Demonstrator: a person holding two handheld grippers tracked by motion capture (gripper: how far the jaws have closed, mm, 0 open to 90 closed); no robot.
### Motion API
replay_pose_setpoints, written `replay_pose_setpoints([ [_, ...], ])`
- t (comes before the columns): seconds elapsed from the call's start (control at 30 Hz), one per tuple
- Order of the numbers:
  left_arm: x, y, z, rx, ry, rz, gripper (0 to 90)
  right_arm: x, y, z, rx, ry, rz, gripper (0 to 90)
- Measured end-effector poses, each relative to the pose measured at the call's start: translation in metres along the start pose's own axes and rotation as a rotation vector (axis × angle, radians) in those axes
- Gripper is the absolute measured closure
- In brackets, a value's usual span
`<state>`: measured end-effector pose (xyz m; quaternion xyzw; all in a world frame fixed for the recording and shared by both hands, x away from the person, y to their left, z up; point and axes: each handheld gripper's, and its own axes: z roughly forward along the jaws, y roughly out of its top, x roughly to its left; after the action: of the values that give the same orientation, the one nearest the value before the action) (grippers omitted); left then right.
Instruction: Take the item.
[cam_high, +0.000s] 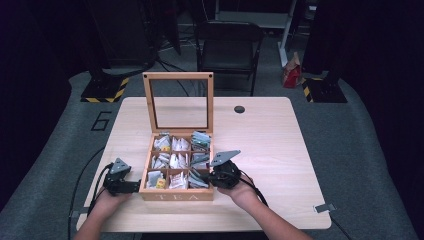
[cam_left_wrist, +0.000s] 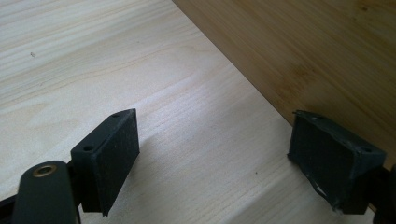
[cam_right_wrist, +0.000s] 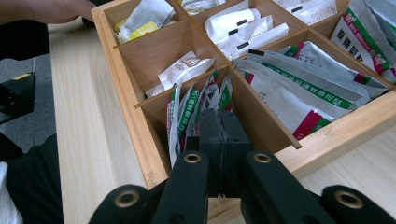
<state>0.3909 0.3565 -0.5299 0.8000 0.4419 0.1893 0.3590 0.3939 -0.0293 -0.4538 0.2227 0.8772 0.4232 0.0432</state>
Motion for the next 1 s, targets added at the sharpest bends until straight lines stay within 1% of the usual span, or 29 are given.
replay_pose_setpoints([
  [0.07,0.000,0.000,0.000,0.000,0.000,0.000,15.8,0.000,0.001,-0.002,-0.005,0.005,-0.004,90.0],
  [0.13,0.000,0.000,0.000,0.000,0.000,0.000,15.8,0.001,0.002,-0.003,-0.014,0.006,0.007,90.0],
  [0.17,0.000,0.000,0.000,0.000,0.000,0.000,15.8,0.001,0.003,-0.004,-0.012,0.014,0.004,90.0],
  [0.3,0.000,0.000,0.000,0.000,0.000,0.000,15.8,0.000,0.006,-0.007,-0.016,0.015,-0.006,89.9],
  [0.4,0.000,0.000,0.000,0.000,0.000,0.000,15.8,0.001,0.009,-0.011,-0.024,0.018,0.008,89.9],
  [0.43,0.000,0.000,0.000,0.000,0.000,0.000,15.8,0.001,0.010,-0.012,-0.028,0.017,-0.004,89.9],
  [0.53,0.000,0.000,0.000,0.001,0.000,0.001,15.8,0.001,0.013,-0.015,-0.033,0.018,-0.002,89.9],
  [0.57,0.000,0.000,0.000,0.001,0.000,0.001,15.8,0.001,0.014,-0.016,-0.037,0.018,-0.008,89.9],
  [0.6,0.000,0.000,0.000,0.001,0.000,0.000,15.8,0.001,0.016,-0.020,-0.044,0.021,-0.002,89.9],
  [0.7,0.000,0.000,0.000,0.000,0.000,0.000,15.7,0.001,0.020,-0.025,-0.054,0.027,-0.003,89.9],
  [0.73,0.000,0.000,0.000,0.002,-0.001,0.003,15.8,0.001,0.021,-0.026,-0.059,0.027,0.004,89.9],
  [0.77,0.000,0.000,0.000,0.000,0.001,0.000,15.7,0.001,0.023,-0.028,-0.063,0.028,-0.003,89.9],
  [0.83,0.000,0.000,0.000,0.001,0.000,0.001,15.7,0.001,0.026,-0.031,-0.077,0.034,0.006,89.9],
  [0.93,0.000,0.000,0.000,0.000,0.000,0.000,15.7,0.001,0.029,-0.037,-0.085,0.039,-0.010,89.9],
  [1.0,0.000,0.000,0.000,0.000,0.000,0.000,15.7,0.002,0.032,-0.040,-0.091,0.044,-0.008,89.9],
])
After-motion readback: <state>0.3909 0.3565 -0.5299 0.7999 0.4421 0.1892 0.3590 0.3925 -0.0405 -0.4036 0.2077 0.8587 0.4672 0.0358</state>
